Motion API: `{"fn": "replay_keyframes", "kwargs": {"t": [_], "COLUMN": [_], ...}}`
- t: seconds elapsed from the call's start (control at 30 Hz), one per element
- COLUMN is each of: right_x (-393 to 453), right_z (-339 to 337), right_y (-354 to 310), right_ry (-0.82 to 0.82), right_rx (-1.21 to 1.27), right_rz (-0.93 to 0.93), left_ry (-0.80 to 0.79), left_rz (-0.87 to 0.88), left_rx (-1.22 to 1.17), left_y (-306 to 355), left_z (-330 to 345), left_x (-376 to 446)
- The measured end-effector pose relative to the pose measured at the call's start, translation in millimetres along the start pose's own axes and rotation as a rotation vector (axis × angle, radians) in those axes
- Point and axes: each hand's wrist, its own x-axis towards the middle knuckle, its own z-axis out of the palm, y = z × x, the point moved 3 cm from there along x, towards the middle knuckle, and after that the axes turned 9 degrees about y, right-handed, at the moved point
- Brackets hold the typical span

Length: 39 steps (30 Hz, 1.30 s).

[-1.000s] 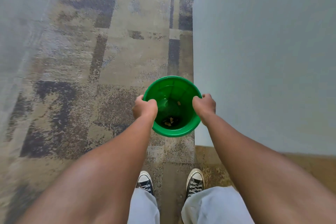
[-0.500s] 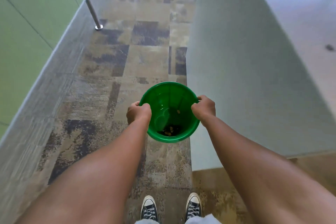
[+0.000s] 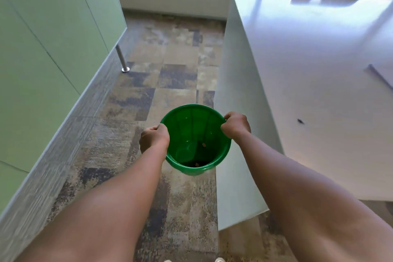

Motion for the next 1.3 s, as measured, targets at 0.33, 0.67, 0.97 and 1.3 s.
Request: {"fn": "replay_keyframes", "kwargs": {"t": [0.33,0.67,0.97,1.3], "right_x": [7,21,27,32], "right_z": [-63,-103,-119,-131], "right_y": [-42,-43,-34,-19], "right_ry": [-0.121,-0.106,-0.113,-0.093], "right_rx": [-0.283,-0.35,-0.36,-0.371], "right_rz": [-0.348,-0.477,-0.505,-0.501], "left_ry": [0.034,-0.172,-0.279,-0.296], "left_rz": [-0.047,-0.043,-0.005,0.022], "left_rx": [-0.105,-0.336,-0.393,-0.393], "left_y": [43,70,84,90], "left_z": [-30,-33,-34,-27], "left_x": [-22,-57,-87,-101]}}
